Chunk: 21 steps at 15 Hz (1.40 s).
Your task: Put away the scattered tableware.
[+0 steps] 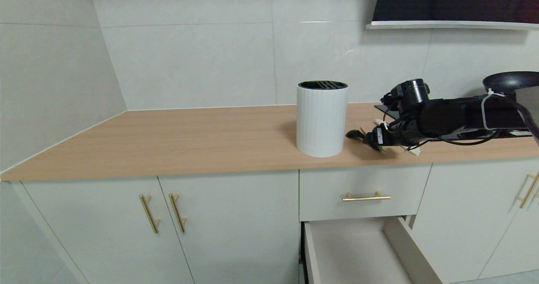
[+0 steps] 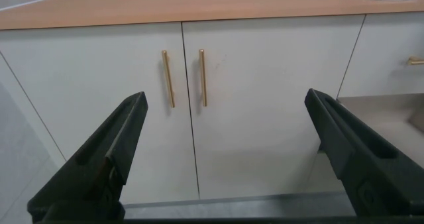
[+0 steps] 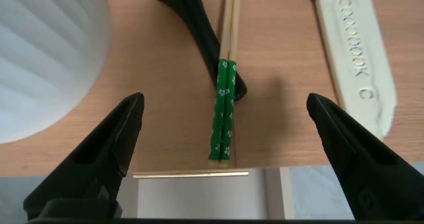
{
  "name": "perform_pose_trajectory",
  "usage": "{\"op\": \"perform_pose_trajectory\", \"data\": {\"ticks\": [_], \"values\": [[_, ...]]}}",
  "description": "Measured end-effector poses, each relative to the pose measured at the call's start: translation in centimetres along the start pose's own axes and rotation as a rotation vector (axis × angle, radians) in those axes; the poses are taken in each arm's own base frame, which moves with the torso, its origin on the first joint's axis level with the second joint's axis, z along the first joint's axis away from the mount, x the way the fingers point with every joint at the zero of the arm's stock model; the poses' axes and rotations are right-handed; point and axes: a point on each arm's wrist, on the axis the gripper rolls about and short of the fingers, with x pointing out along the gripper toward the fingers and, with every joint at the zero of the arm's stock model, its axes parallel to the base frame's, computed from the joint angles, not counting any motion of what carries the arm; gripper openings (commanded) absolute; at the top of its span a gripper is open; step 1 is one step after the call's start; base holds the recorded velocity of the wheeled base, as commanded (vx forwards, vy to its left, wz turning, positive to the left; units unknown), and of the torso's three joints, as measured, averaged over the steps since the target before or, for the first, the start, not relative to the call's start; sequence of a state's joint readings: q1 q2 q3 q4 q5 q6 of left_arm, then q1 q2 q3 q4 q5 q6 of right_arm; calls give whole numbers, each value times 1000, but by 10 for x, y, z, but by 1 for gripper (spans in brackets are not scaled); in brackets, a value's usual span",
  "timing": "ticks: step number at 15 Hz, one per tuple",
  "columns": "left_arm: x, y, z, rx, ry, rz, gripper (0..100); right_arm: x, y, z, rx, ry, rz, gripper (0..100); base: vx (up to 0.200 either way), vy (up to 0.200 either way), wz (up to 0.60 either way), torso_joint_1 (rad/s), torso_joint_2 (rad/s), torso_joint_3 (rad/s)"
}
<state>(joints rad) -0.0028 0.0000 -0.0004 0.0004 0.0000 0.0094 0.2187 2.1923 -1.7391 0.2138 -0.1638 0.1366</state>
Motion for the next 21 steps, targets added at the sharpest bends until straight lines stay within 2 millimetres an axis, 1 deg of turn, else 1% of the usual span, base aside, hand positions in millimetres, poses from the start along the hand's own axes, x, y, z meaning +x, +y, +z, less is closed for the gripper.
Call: {"op": "perform_pose_trajectory", "data": {"ticks": [5, 6, 12, 15, 19, 21], "values": [[0, 0, 0, 0, 0, 1, 100, 7, 0, -6, -7, 31, -17, 100, 0, 0, 0, 0, 0, 0], [0, 0, 0, 0, 0, 0, 100, 8, 0, -6, -8, 33, -22, 0, 0, 0, 0, 0, 0, 0], [0, 0, 0, 0, 0, 1, 100, 12, 0, -9, -15, 69, -28, 0, 0, 0, 0, 0, 0, 0], [0, 0, 0, 0, 0, 0, 100, 10, 0, -6, -9, 59, -31, 0, 0, 0, 0, 0, 0, 0], [0, 0, 0, 0, 0, 0, 100, -3, -6, 1, 16, 35, -36, 0, 0, 0, 0, 0, 0, 0], [0, 0, 0, 0, 0, 0, 100, -18, -10, -1, 33, 44, -38, 0, 0, 0, 0, 0, 0, 0]]}}
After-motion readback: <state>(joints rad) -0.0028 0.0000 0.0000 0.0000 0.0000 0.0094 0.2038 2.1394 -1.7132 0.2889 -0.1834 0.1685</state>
